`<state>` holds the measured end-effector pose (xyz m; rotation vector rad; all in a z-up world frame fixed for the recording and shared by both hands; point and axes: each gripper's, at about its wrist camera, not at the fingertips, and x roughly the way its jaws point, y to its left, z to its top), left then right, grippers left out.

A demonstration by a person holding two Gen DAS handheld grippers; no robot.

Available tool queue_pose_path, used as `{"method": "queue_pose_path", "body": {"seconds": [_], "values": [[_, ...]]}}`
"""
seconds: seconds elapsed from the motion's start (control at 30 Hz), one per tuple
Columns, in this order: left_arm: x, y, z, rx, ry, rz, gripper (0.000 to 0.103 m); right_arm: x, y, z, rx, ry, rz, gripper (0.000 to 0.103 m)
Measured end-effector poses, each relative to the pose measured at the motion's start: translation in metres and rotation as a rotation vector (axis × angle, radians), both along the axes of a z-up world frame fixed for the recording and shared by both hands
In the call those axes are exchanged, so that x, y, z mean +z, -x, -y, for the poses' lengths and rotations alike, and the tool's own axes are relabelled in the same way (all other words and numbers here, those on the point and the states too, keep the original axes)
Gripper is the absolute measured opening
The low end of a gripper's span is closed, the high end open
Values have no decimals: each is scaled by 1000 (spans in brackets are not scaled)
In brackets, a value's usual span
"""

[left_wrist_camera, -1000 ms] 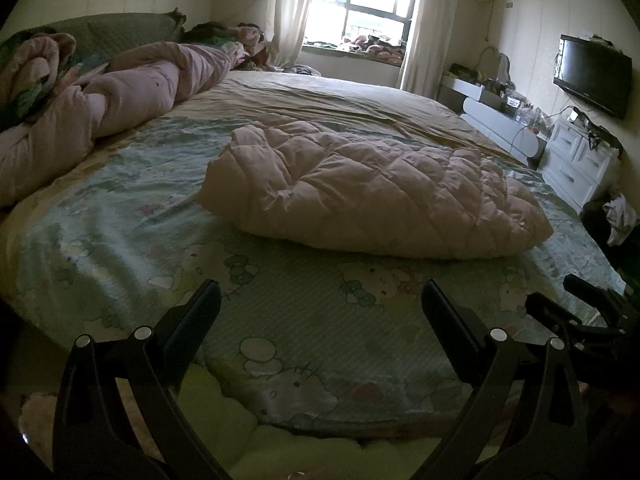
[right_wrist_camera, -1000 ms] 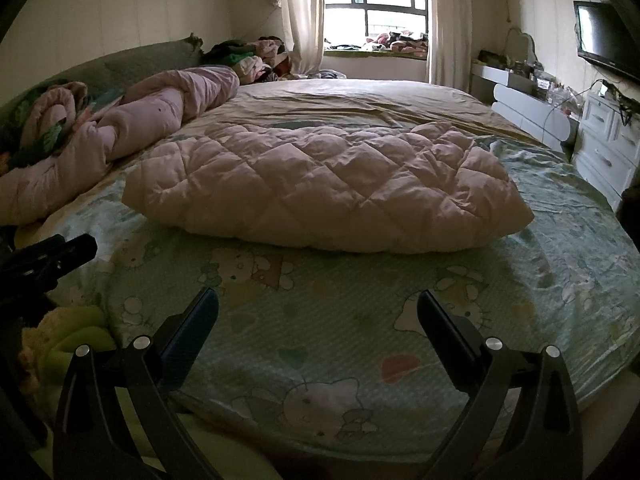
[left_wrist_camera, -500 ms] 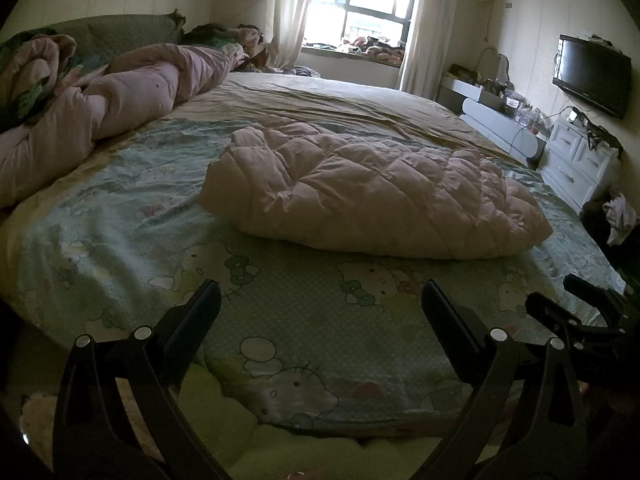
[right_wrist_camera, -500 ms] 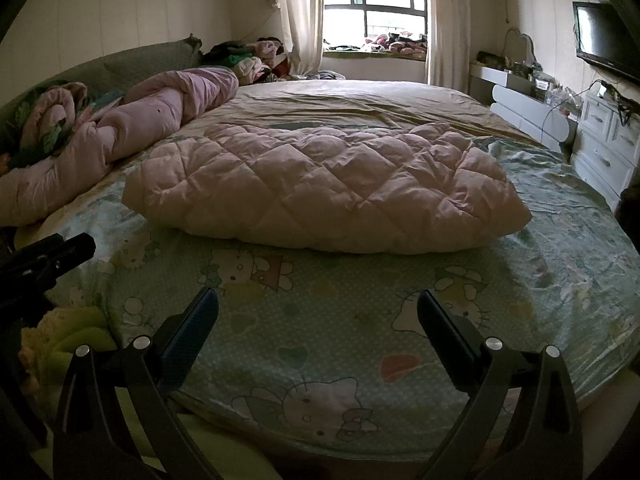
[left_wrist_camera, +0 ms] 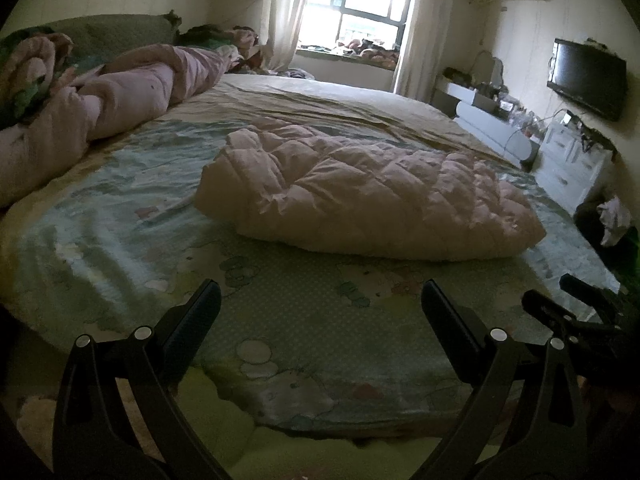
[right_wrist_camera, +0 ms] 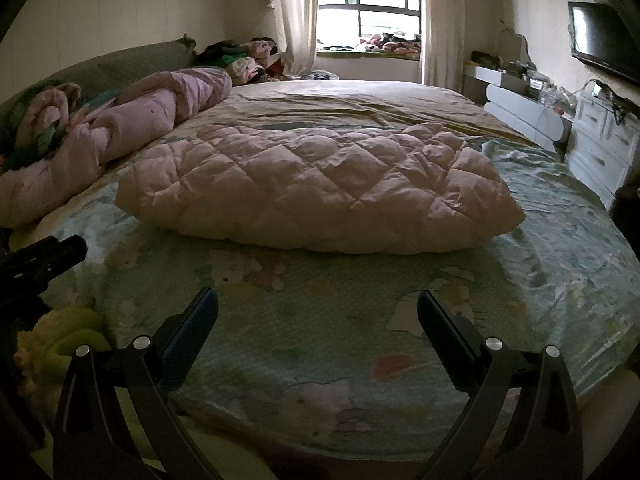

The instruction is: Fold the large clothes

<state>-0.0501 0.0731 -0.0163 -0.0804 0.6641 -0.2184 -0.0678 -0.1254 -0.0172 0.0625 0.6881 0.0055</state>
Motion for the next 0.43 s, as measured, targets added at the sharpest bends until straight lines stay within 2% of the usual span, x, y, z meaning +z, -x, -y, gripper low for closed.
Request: {"method": "queue_pose_path", "body": {"seconds": [0.13, 0.23, 0.3, 0.37, 0.4, 0.43], "values": [[-2, -5, -5, 21, 2, -11, 94, -2, 0, 12, -50, -5, -7, 99], [-5, -22, -18, 69, 3, -47, 94, -6, 4, 39, -138, -21, -11, 99], [-7, -43, -40, 120, 0, -90, 94, -12, 10, 78, -256, -37, -28, 99], [-7, -73, -81, 204, -1, -115, 94, -23, 22, 138, -438, -23, -36, 99], [-6, -86, -100, 248, -21, -116, 94, -31, 36, 185, -590, 11, -42, 99], [-6, -102, -125, 308, -50, -116, 94, -35, 44, 209, -667, 22, -51, 99]]}}
